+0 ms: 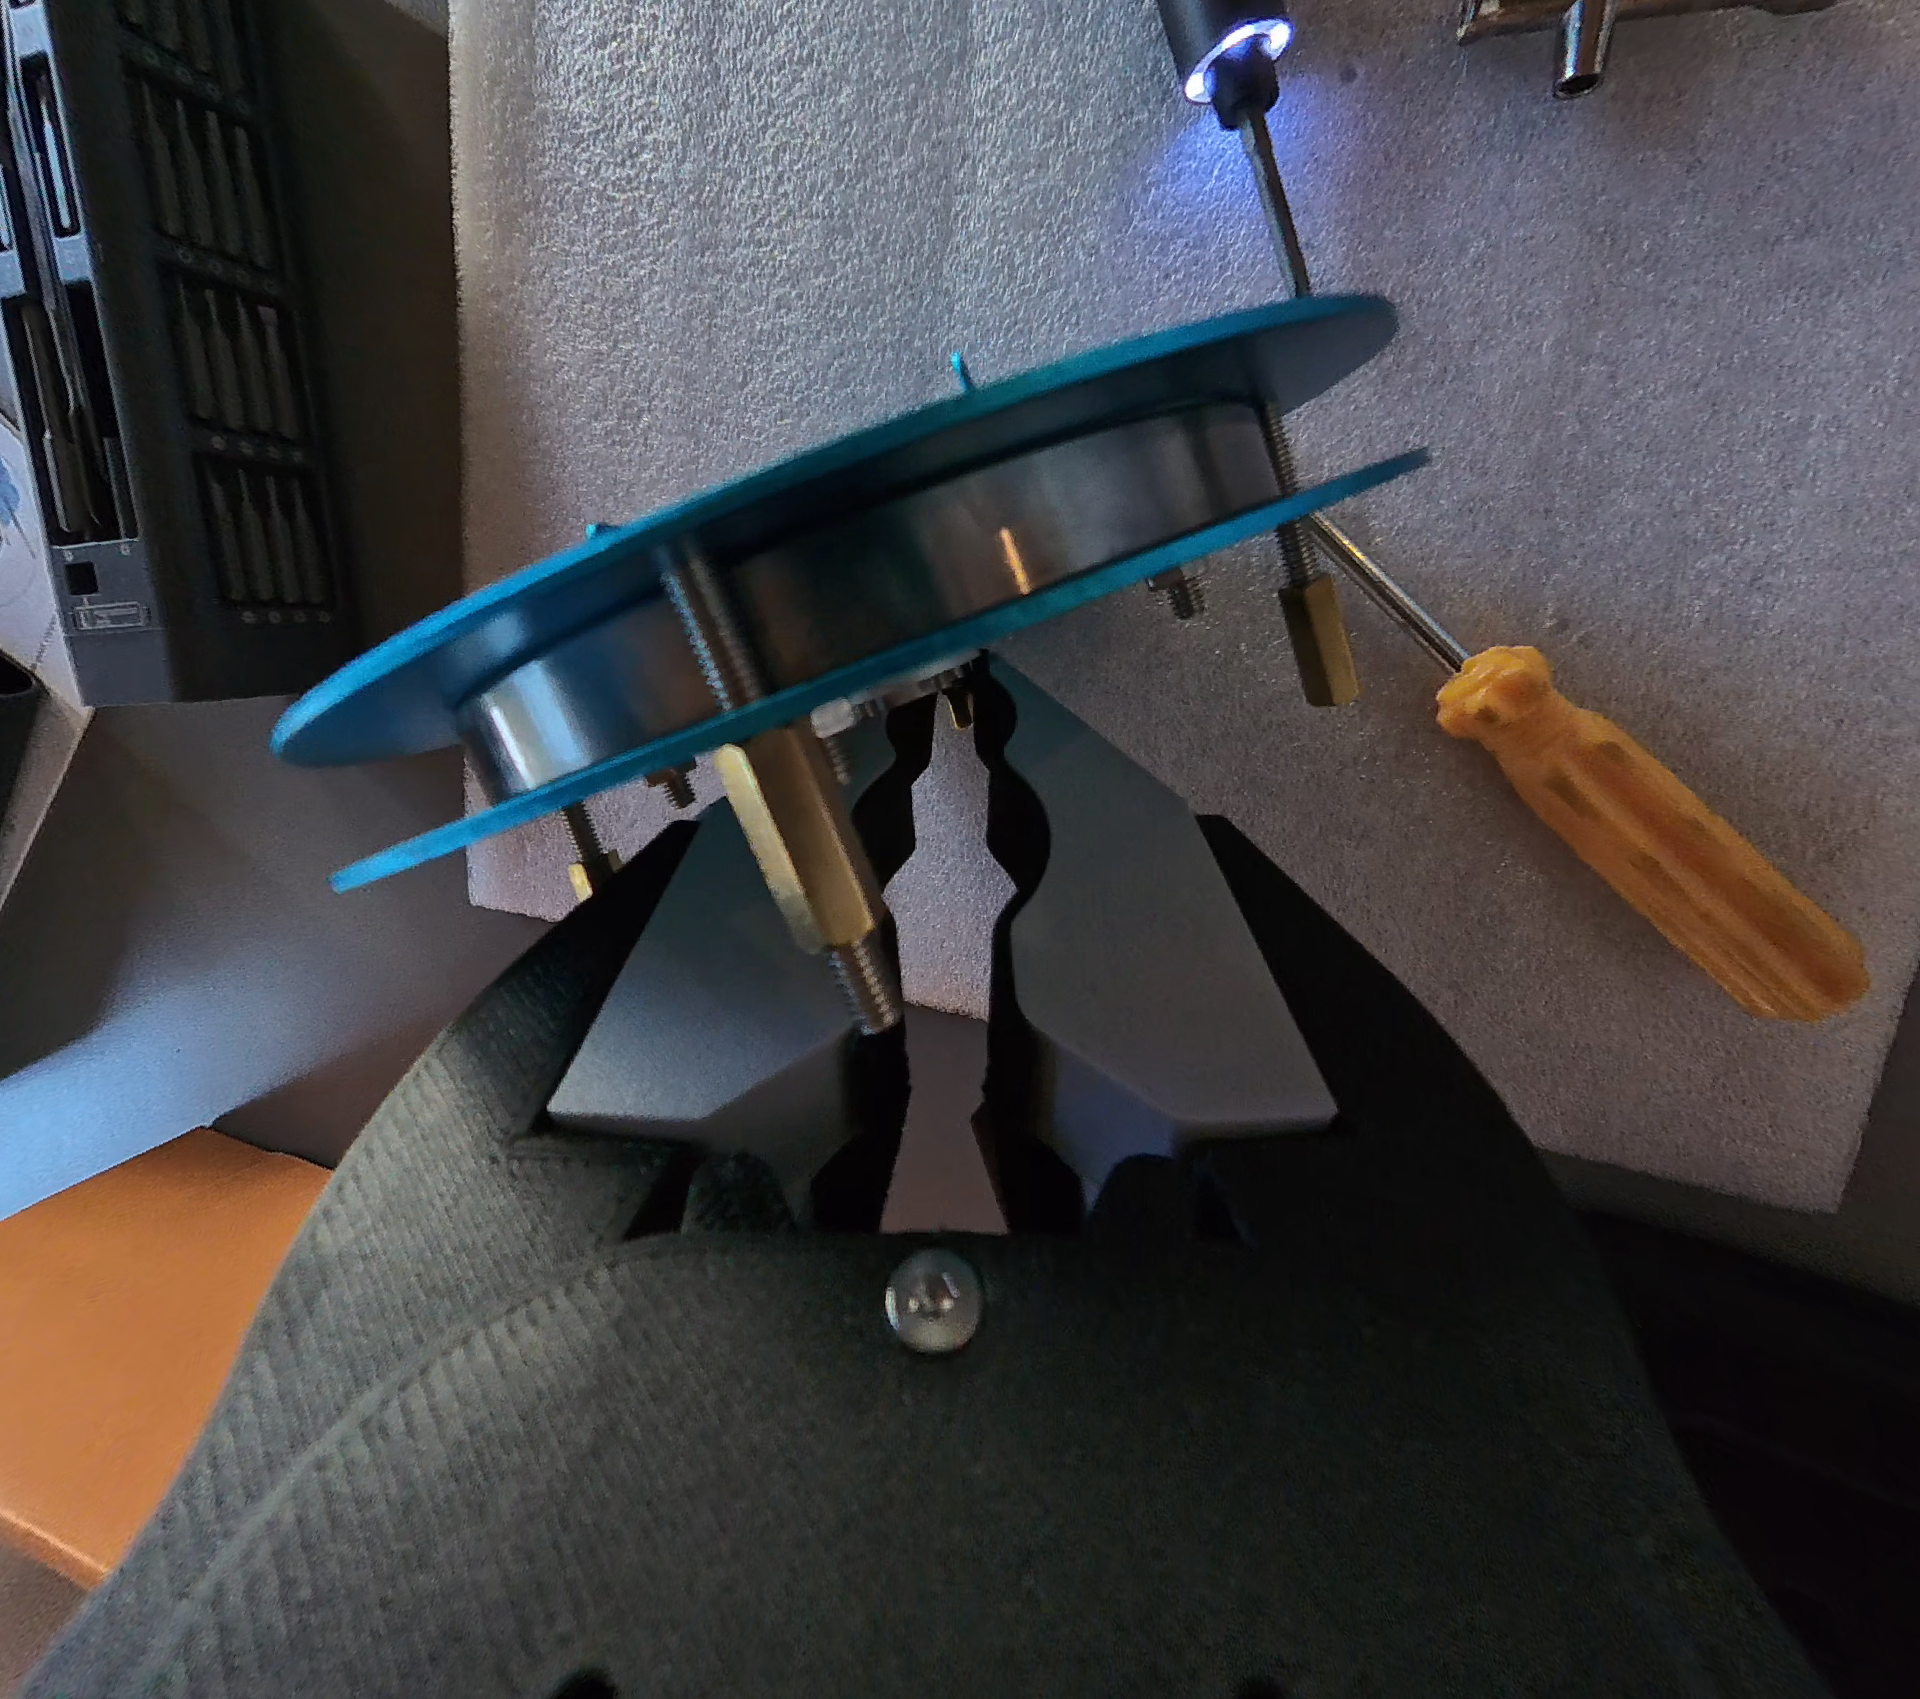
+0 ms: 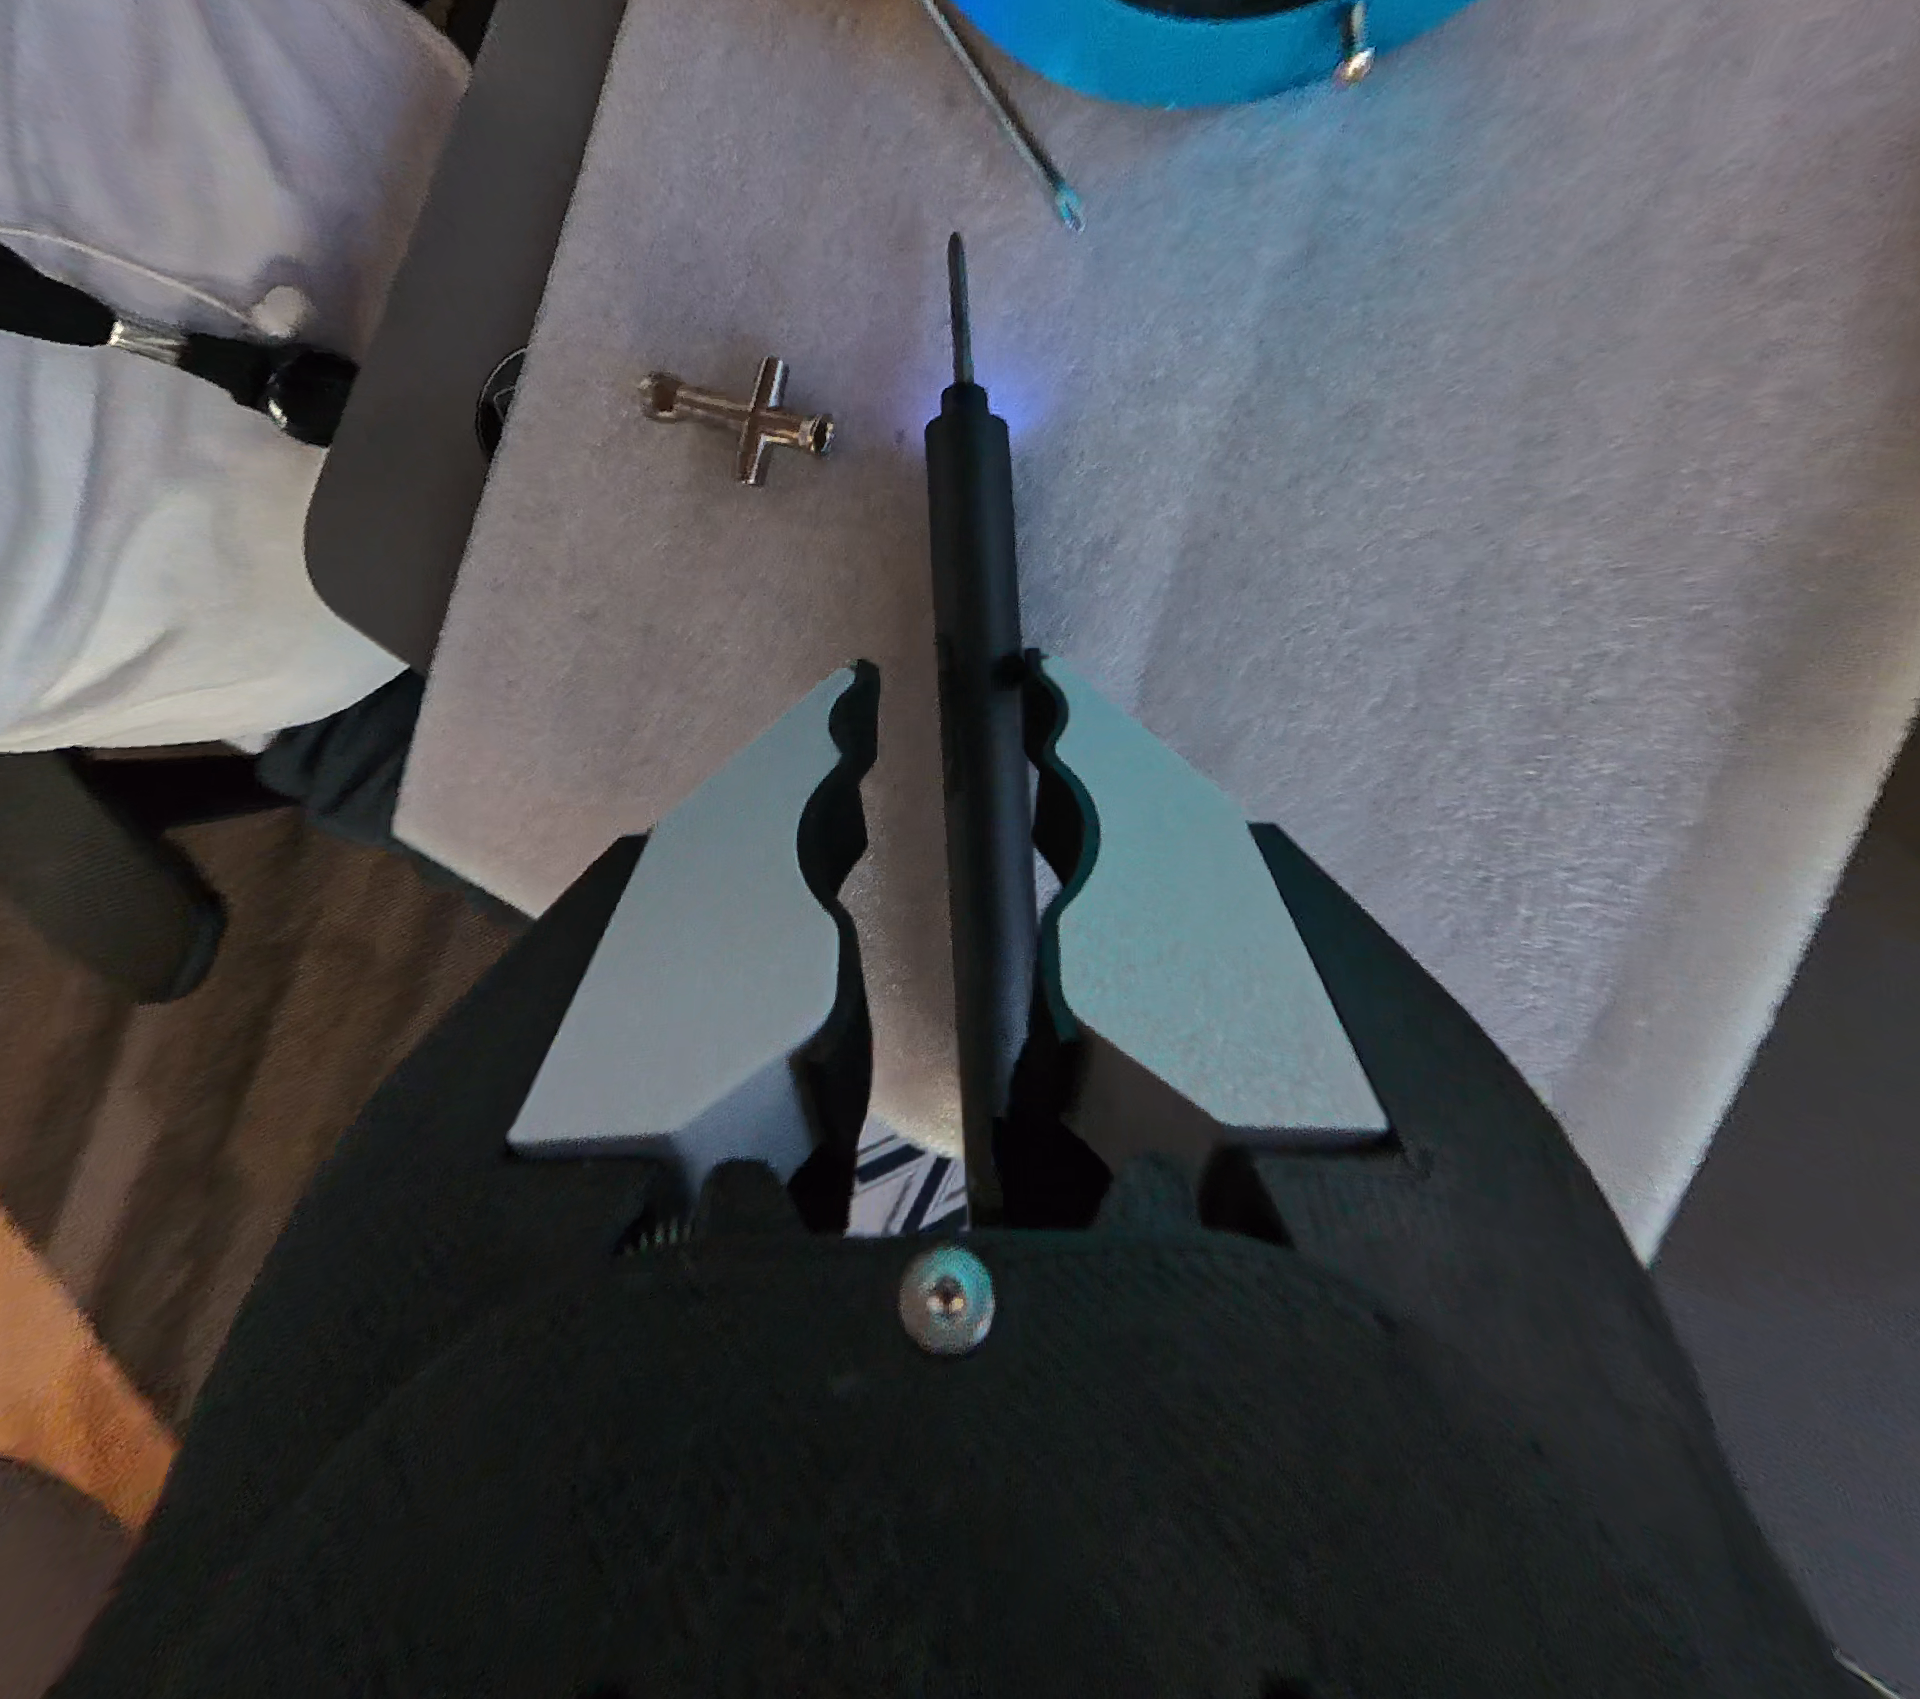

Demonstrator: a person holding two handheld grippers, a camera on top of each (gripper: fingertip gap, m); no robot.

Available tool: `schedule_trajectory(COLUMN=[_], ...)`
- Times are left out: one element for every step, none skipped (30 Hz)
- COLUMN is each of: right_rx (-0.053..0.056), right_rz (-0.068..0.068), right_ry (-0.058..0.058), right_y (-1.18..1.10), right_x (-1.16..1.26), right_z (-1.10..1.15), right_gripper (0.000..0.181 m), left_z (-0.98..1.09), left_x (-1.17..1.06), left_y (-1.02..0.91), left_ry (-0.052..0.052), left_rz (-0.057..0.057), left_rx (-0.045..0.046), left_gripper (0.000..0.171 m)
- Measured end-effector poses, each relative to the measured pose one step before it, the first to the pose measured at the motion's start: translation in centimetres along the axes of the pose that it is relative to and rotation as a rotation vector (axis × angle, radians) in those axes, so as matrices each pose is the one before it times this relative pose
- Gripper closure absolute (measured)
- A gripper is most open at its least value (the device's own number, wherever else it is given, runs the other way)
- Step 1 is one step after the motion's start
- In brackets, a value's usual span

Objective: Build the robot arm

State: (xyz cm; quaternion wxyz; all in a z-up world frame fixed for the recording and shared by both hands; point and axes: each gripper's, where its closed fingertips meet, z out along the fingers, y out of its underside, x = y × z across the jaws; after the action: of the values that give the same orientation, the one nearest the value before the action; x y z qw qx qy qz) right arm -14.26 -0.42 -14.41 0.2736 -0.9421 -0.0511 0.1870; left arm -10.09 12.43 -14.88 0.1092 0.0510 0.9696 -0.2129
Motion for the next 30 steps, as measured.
schedule_trajectory(right_rx=[-0.0197,-0.0021,0.0006,0.0019,0.0061,0.0045,-0.0040,-0.0155,-0.0259,-0.0108,-0.0060,-0.0095,-0.0069,-0.0062,-0.0043,-0.0032,-0.0026,-0.0004,0.0017,0.0044,0.0079,0.0075,0.0104,0.0072,0.0040,0.0054,0.0050,0.0074,0.0100,0.0080], right_rz=[0.0125,-0.0055,-0.0144,-0.0153,-0.0111,-0.0058,-0.0047,-0.0046,-0.0056,-0.0064,-0.0090,-0.0106,-0.0112,-0.0069,-0.0003,0.0003,-0.0023,-0.0042,-0.0035,0.0012,0.0073,0.0116,0.0119,0.0050,-0.0012,-0.0045,-0.0066,-0.0047,-0.0023,-0.0048], right_ry=[-0.0053,0.0047,0.0132,0.0159,0.0088,0.0073,0.0119,0.0132,0.0085,0.0070,0.0136,0.0136,0.0145,0.0137,0.0109,0.0085,0.0082,0.0074,0.0071,0.0060,0.0045,0.0054,0.0045,0.0034,0.0061,0.0100,0.0127,0.0173,0.0198,0.0222], right_y=[0.147,-0.043,-0.025,-0.042,-0.085,-0.059,0.047,0.217,0.336,0.017,-0.053,0.026,-0.001,0.010,-0.003,0.011,-0.004,-0.018,-0.029,-0.020,-0.030,-0.011,-0.035,-0.049,-0.042,-0.052,-0.050,-0.092,-0.141,-0.142], right_x=[-0.062,-0.053,-0.018,0.006,-0.076,-0.051,0.098,0.142,0.063,-0.022,0.037,-0.006,0.005,0.013,0.006,-0.009,-0.012,-0.014,-0.017,-0.015,-0.024,-0.035,-0.063,-0.082,-0.074,-0.030,0.019,0.099,0.184,0.251], right_z=[0.108,0.023,-0.026,-0.044,0.016,0.083,0.161,0.222,0.286,0.135,-0.025,0.012,0.008,0.008,0.008,-0.006,0.015,0.020,0.023,0.020,0.027,0.004,0.015,0.009,0.007,0.002,-0.026,-0.093,-0.136,-0.161], right_gripper=[0.154,0.156,0.160,0.162,0.163,0.164,0.164,0.165,0.165,0.165,0.165,0.165,0.166,0.166,0.166,0.165,0.165,0.165,0.165,0.165,0.165,0.165,0.166,0.166,0.166,0.166,0.166,0.166,0.166,0.166], left_z=[0.006,0.006,0.001,0.001,0.005,0.001,0.005,-0.004,-0.005,0.007,-0.006,0.009,-0.003,0.002,0.000,0.015,0.012,0.031,0.032,0.036,0.016,0.016,0.011,0.015,0.003,0.011,0.008,-0.002,0.001,-0.006], left_x=[0.007,-0.003,0.007,-0.003,0.001,0.004,-0.003,0.006,0.009,0.003,-0.007,-0.003,-0.003,-0.007,-0.004,-0.002,-0.015,-0.022,-0.020,-0.018,-0.024,-0.008,-0.011,-0.008,0.000,0.009,0.006,0.019,0.014,0.021], left_y=[0.003,-0.002,-0.001,0.005,-0.004,0.003,0.001,-0.002,0.006,-0.004,0.001,0.000,-0.002,0.012,-0.005,0.004,0.014,0.009,0.025,0.023,0.021,0.018,0.009,-0.002,0.003,-0.002,0.007,0.002,0.010,0.014], left_ry=[-0.0002,-0.0008,-0.0011,-0.0014,-0.0015,-0.0013,-0.0008,-0.0001,0.0006,0.0017,0.0030,0.0043,0.0049,0.0052,0.0057,0.0054,0.0033,0.0000,-0.0032,-0.0052,-0.0061,-0.0064,-0.0070,-0.0079,-0.0085,-0.0092,-0.0090,-0.0077,-0.0058,-0.0038], left_rz=[0.0003,0.0019,0.0026,0.0022,0.0013,0.0014,0.0020,0.0018,0.0015,0.0000,-0.0022,-0.0028,-0.0024,-0.0023,-0.0036,-0.0039,-0.0019,0.0018,0.0044,0.0047,0.0032,0.0020,0.0012,0.0003,-0.0004,0.0001,0.0011,0.0016,0.0018,0.0016], left_rx=[-0.00069,-0.00042,-0.00005,0.00025,0.00027,0.00038,0.00066,0.00058,0.00012,-0.00015,-0.00125,-0.00324,-0.00473,-0.00603,-0.00695,-0.00780,-0.00856,-0.00808,-0.00733,-0.00668,-0.00574,-0.00434,-0.00263,-0.00059,0.00134,0.00310,0.00441,0.00449,0.00354,0.00262], left_gripper=[0.167,0.167,0.167,0.167,0.167,0.167,0.167,0.167,0.167,0.167,0.167,0.167,0.167,0.167,0.167,0.167,0.167,0.166,0.166,0.166,0.166,0.166,0.166,0.166,0.166,0.166,0.166,0.166,0.166,0.166])
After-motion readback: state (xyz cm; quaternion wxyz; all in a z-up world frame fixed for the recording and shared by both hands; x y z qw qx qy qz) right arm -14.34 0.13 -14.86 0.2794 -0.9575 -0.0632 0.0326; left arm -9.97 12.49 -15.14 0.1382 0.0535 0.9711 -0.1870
